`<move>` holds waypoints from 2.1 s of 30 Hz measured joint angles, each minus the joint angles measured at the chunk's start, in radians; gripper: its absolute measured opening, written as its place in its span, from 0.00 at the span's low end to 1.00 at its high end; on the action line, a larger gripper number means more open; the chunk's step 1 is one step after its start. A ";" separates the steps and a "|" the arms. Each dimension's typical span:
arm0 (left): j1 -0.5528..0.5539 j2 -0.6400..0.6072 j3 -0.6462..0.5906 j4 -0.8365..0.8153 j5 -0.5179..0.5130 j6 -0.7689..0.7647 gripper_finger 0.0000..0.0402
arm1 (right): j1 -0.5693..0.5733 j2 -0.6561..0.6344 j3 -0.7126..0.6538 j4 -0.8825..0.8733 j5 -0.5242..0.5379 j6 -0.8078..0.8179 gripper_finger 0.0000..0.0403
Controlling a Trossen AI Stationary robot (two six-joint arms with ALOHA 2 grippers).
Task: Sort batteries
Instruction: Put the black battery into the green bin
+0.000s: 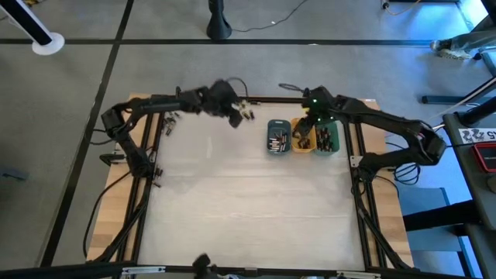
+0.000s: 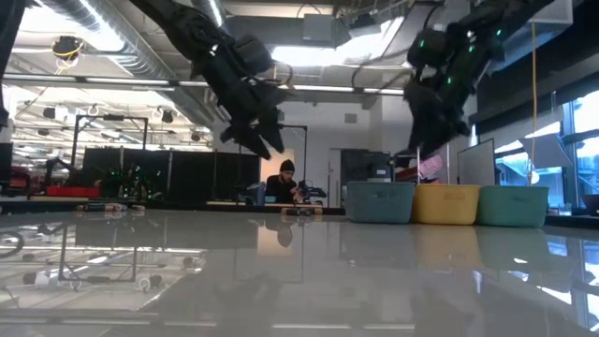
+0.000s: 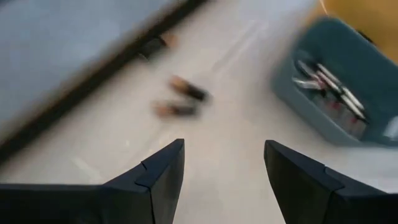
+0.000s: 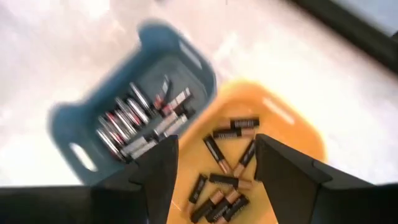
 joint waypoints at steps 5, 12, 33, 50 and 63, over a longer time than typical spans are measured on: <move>0.074 0.086 0.121 -0.076 0.014 0.019 0.52 | 0.000 -0.125 0.025 0.013 -0.003 0.026 0.54; 0.065 0.283 0.236 -0.099 0.004 0.098 0.52 | 0.040 -0.289 0.025 0.017 0.000 0.057 0.54; 0.045 0.555 0.669 -0.502 -0.095 0.952 0.49 | 0.091 -0.326 0.008 0.011 0.026 -0.016 0.54; 0.054 0.659 0.691 -0.552 -0.042 0.975 0.46 | 0.091 -0.326 -0.040 0.012 0.025 -0.023 0.54; 0.042 0.643 0.684 -0.684 0.017 0.806 0.07 | 0.091 -0.331 -0.040 0.034 0.037 0.011 0.54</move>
